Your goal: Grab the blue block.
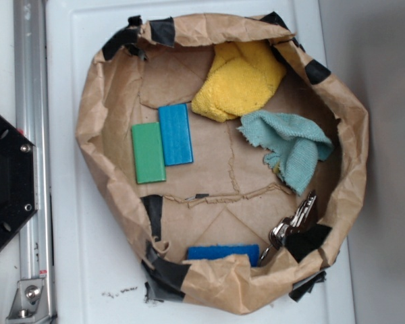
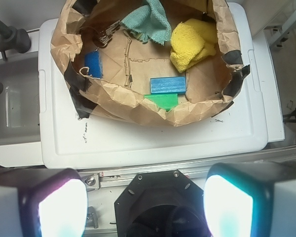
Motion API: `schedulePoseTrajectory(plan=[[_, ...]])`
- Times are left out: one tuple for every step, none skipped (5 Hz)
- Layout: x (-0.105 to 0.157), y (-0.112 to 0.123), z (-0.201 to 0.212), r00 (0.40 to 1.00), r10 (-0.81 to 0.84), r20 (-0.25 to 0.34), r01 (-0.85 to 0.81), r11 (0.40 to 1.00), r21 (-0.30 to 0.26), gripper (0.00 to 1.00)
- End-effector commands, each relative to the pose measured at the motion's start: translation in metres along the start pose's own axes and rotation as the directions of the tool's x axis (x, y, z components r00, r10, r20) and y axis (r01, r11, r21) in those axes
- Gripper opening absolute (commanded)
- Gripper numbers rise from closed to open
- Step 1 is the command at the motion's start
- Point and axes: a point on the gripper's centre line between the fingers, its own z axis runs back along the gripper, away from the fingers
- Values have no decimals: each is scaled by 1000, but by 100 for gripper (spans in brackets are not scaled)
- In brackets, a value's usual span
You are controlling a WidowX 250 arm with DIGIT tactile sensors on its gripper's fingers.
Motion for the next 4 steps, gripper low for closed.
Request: schedulePoseTrajectory(plan=[[0, 0, 0, 1000, 0, 0, 0, 1000, 0, 100], [48, 17, -28, 977, 213, -3, -213, 977, 16, 100], [93, 30, -57, 959, 282, -24, -278, 954, 110, 100], [128, 41, -98, 872, 487, 54, -490, 866, 97, 100]])
